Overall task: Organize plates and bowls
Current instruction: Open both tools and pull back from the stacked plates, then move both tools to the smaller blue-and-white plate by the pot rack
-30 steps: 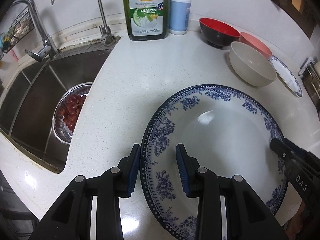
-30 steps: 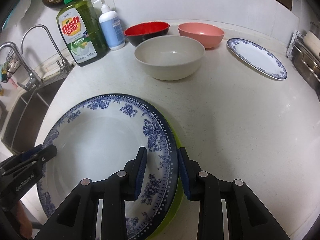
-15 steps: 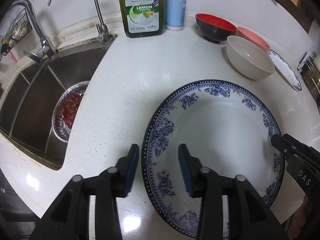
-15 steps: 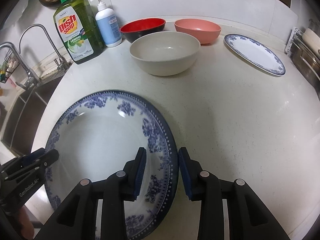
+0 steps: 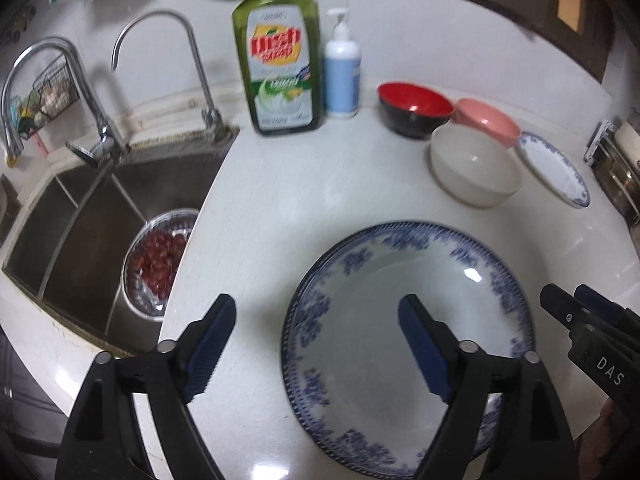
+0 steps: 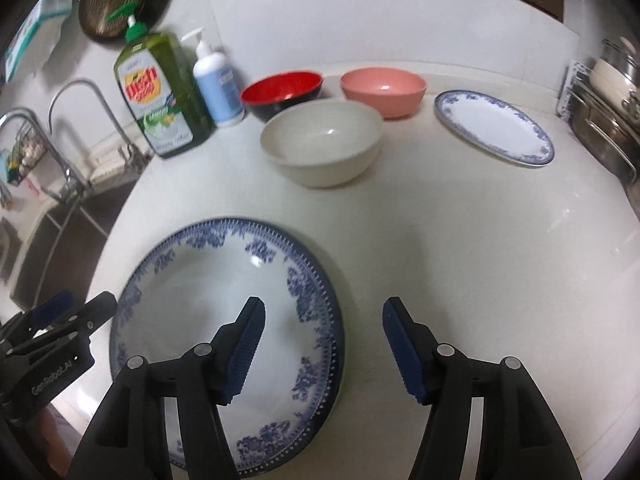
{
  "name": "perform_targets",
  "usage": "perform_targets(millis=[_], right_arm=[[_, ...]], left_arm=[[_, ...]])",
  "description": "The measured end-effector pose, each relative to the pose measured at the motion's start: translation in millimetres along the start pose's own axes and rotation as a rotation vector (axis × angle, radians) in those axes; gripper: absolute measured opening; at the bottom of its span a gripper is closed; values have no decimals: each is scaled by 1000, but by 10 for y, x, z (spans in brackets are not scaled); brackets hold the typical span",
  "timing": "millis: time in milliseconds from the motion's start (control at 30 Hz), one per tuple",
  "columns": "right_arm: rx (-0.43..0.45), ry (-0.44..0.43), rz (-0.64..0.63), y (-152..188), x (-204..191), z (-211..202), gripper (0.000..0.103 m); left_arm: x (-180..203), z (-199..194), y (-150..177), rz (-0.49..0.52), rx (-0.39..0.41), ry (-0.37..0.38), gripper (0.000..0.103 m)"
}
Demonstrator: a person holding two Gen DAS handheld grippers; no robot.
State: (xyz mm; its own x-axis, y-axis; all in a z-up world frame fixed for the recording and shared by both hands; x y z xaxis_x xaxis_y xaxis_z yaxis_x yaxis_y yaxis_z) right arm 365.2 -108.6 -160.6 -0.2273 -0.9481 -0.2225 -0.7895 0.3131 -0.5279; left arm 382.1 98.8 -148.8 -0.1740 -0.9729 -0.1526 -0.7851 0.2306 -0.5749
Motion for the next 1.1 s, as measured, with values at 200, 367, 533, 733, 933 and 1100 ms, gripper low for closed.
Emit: perform_targets(millis=[200,367,533,733,933,1100], right_arm=[[26,16,24,-146,197,-129,62],[63,14,59,-306,450,-269,62],[108,41,74,-499,705,-397,62],[154,74,51,-795,998,-485,62],[170,67,60,-1114,1253,-474,62],[192,57,68,-1348,1439,-455,62]], left_arm=[[261,-129,-256,40,49,25,91],[569,-208,-489,85,84,58,91],[894,-260,-719,112,112,105,91],[1264,-282,-1009,151,143,114,91],[1647,-232,-1299,171,147,148,91],[1930,-197,-1524,188,169,165,90]])
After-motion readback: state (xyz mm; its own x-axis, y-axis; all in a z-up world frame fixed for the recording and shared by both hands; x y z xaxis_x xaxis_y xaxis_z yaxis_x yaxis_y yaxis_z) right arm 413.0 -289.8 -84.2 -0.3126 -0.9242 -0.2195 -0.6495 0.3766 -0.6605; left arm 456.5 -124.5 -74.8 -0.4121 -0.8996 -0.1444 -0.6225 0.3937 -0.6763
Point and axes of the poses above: each gripper's, at about its wrist camera, not at the fingertips, and z roughly the way its jaws point, x to its right, y to its underside, the point moved 8 cm from there along z, roughly the way its jaws point, and after that the axes turned 12 degrees about z, right-handed, at the moved point
